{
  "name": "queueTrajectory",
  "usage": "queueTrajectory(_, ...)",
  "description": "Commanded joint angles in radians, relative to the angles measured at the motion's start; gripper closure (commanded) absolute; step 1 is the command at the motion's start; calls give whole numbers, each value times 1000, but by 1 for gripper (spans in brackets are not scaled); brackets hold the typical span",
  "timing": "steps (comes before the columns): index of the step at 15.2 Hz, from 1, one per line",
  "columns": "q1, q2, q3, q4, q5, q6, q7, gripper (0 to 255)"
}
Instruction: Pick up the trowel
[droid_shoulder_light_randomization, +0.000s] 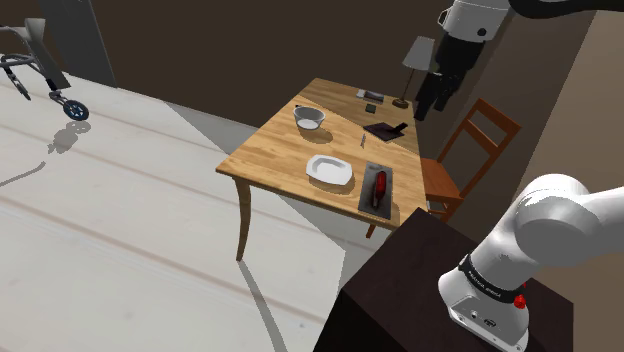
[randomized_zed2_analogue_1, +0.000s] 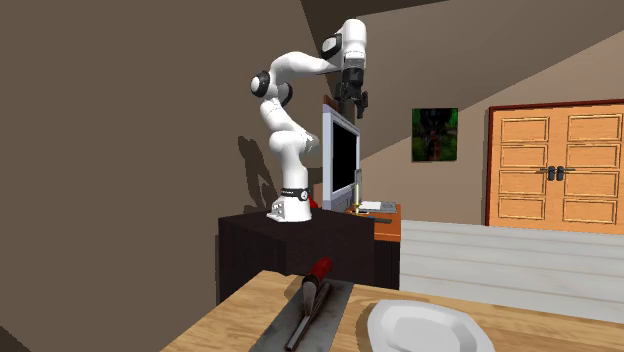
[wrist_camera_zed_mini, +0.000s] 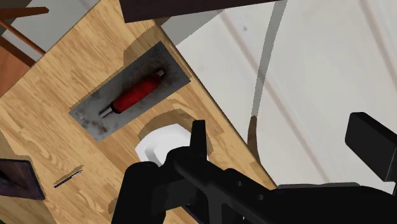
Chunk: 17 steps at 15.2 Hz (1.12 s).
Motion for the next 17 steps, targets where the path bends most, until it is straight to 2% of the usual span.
queueTrajectory(1,0,0,0,0,0,0,0,0)
queueTrajectory(9,-79,137,-64,-119,-55,263,22,0)
queueTrajectory(17,-158,355,-132,-160,-106,530,50,0)
